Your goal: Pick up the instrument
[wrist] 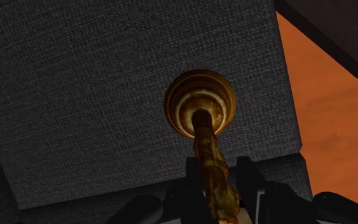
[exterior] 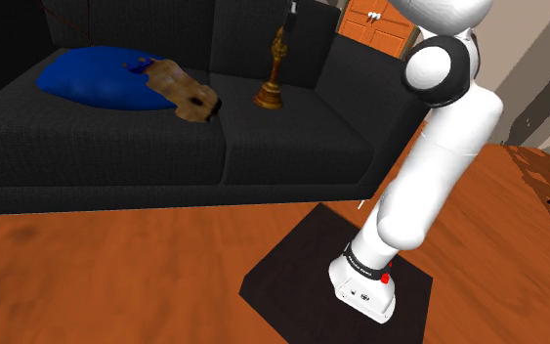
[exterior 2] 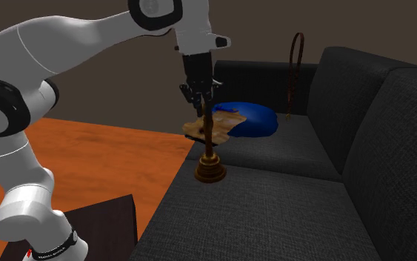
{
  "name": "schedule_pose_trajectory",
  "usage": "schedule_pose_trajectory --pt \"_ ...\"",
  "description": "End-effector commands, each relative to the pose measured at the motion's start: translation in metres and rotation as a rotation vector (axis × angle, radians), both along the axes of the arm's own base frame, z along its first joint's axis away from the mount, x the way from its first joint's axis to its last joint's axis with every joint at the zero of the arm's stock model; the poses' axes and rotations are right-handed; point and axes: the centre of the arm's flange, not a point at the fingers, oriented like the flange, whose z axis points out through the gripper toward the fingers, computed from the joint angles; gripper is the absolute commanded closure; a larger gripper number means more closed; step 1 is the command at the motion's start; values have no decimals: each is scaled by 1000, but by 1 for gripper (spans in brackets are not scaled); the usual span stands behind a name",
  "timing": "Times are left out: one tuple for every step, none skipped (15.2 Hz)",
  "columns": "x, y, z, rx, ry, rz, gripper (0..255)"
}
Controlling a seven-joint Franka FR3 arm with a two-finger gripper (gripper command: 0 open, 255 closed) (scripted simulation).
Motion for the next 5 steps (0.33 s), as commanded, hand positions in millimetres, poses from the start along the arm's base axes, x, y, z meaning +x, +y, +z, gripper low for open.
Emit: schedule_pose_trajectory --pt "0 1 12 0 0 0 255" --pt "0 1 17 0 0 0 255" --pt "0 1 23 0 0 0 255" --pt "0 1 23 0 0 0 255" --pt "0 1 23 0 0 0 255"
